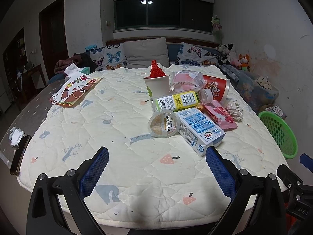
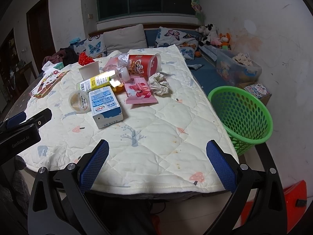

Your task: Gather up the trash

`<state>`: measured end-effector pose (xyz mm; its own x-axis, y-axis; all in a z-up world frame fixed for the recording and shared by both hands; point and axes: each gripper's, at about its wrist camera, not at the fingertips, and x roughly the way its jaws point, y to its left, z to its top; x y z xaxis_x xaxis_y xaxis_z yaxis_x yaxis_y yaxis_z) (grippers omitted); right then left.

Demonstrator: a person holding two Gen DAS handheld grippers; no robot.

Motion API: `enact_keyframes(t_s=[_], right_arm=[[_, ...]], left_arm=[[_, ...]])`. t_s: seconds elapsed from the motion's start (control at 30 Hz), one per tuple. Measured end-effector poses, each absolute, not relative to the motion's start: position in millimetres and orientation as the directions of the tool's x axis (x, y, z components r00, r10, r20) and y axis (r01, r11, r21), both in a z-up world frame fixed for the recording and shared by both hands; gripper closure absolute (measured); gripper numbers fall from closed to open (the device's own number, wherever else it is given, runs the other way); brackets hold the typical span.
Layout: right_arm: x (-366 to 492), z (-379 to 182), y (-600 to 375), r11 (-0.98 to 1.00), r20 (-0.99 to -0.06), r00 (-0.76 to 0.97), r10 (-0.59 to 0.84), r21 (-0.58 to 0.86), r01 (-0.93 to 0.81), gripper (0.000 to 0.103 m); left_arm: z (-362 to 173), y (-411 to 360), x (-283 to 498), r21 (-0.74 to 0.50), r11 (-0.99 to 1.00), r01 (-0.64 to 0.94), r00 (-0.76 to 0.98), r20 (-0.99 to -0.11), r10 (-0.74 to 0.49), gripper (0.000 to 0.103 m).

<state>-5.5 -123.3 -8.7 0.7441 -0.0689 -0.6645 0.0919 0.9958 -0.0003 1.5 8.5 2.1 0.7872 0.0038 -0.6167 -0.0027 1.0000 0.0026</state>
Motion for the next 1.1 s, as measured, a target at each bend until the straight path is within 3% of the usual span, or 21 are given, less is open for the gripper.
enact_keyframes(t_s=[1.1], right_arm=[[30, -11, -119, 0.999, -0.679, 0.733, -0.046, -0.021, 0.043, 0.004]], left_arm=[[-7, 20, 39, 0.008, 1.0, -0.012, 0.76, -0.649, 0.014, 0.007]])
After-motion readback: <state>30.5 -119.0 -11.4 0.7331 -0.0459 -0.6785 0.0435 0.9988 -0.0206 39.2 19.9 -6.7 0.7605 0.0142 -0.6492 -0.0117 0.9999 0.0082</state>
